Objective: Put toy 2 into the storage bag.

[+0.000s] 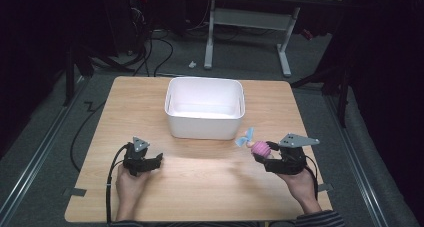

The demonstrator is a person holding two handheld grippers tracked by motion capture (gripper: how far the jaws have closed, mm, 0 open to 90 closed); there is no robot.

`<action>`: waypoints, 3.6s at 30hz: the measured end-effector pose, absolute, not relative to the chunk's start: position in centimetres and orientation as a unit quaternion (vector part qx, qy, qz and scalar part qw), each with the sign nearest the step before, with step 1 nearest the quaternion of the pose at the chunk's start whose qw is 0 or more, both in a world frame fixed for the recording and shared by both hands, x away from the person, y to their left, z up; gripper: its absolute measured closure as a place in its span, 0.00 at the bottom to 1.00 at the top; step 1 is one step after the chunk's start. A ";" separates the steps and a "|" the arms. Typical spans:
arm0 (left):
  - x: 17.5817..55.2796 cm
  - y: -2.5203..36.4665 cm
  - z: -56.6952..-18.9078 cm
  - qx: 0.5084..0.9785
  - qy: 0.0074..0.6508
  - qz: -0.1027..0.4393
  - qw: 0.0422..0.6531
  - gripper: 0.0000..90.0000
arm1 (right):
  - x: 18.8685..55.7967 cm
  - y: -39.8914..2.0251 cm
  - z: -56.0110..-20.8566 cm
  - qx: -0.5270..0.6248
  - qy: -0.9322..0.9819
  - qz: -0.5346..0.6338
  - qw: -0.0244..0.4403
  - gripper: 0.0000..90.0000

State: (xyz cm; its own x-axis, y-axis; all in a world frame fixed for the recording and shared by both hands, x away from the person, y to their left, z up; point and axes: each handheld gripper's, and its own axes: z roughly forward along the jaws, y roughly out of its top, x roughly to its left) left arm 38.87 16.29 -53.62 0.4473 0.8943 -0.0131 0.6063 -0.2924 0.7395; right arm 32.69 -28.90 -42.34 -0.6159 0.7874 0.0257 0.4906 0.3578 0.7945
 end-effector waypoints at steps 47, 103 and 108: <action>38.9 16.3 -53.6 0.777 0.482 0.208 0.347 0.28 | 37.1 -26.7 -33.3 0.349 0.804 0.435 0.205 0.39; 38.9 16.3 -53.6 0.778 0.482 0.208 0.346 0.28 | 46.8 -21.9 -34.4 0.391 0.818 0.385 0.171 0.39; 38.9 16.3 -53.6 0.777 0.482 0.208 0.347 0.28 | 47.4 -21.6 -35.0 0.396 0.826 0.367 0.163 0.39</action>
State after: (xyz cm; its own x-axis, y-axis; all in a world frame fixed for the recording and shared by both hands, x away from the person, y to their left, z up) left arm 38.86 16.27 -53.62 0.4492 0.8934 -0.0109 0.6051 -0.2952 0.7394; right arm 47.43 -21.57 -35.03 -0.6329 0.7740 0.0217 0.5342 0.4162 0.7358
